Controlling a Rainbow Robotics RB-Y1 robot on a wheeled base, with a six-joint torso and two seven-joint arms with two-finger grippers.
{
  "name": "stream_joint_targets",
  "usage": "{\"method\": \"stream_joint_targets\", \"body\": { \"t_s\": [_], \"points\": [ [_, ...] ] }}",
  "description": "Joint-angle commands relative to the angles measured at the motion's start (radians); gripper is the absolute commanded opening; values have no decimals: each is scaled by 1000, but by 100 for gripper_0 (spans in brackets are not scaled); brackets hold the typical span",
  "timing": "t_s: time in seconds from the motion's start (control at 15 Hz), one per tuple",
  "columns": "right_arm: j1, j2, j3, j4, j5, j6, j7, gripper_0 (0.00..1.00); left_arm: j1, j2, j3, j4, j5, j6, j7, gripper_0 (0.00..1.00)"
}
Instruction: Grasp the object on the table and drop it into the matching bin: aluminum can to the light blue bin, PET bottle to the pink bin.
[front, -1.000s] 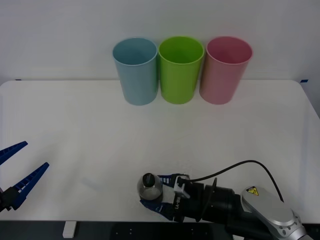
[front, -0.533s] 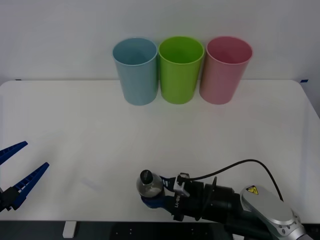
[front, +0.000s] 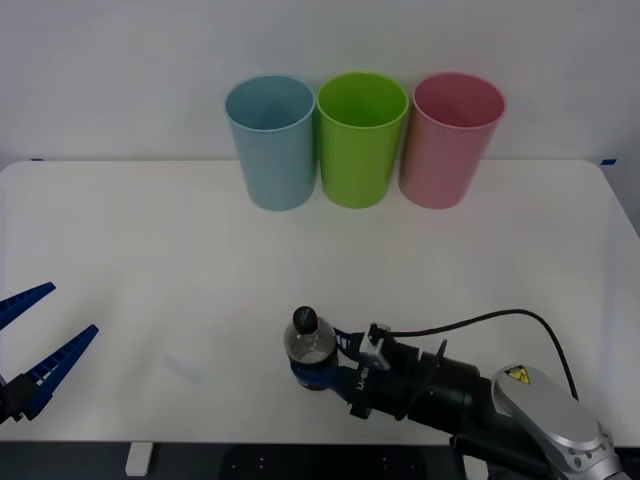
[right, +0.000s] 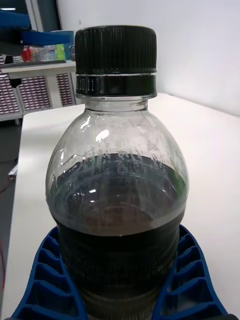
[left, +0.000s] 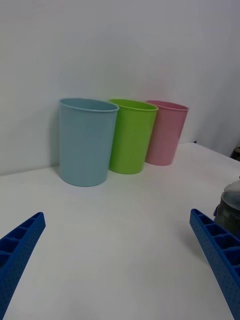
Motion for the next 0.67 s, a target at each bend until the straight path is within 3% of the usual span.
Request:
{"method": "stream_joint_targets", "body": {
  "t_s": [0.07, 0.67],
  "points": [
    [4, 0, -37, -23, 9, 19, -69, 0, 0, 0, 0, 0, 0, 0, 0, 100],
    [75, -26, -224, -250, 34, 56, -354, 0, 0, 0, 0, 0, 0, 0, 0, 100]
  ]
}}
